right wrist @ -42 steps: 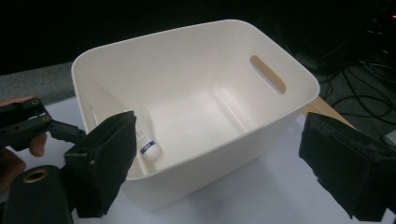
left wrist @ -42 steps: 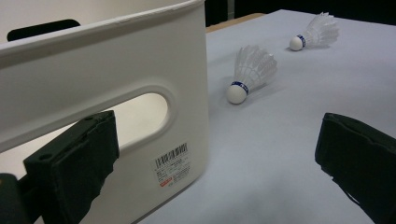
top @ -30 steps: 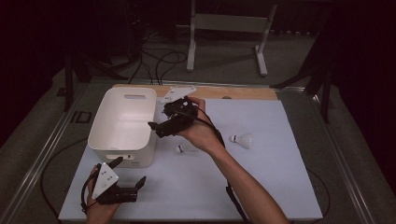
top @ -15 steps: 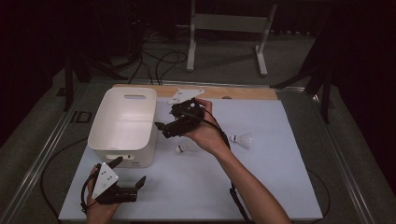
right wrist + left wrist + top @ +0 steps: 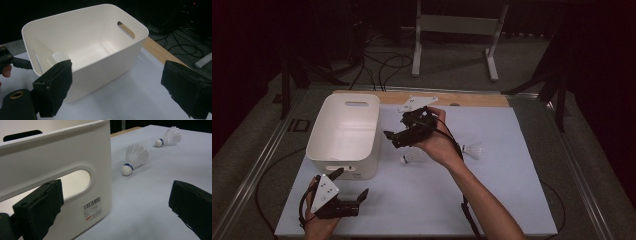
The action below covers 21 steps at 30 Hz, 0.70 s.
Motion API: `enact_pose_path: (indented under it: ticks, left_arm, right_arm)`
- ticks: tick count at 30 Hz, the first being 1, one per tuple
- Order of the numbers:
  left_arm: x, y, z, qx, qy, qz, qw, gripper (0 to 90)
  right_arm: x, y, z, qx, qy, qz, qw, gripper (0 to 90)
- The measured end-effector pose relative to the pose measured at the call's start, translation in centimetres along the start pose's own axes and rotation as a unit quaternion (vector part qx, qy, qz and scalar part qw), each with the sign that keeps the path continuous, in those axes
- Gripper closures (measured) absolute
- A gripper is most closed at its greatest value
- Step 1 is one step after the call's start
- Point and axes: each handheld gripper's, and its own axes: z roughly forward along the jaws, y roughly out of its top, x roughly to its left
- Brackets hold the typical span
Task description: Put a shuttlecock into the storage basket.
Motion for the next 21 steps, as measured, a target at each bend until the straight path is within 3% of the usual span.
enact_pose_path:
  ticks: [21]
  left_arm:
    - [0.0,0.0,0.0,0.000,0.000,0.000,1.0000,0.4]
  right_arm:
    - [-1.3,-1.5,-0.4,0.008,-0.014,0.016,0.9997,9.5]
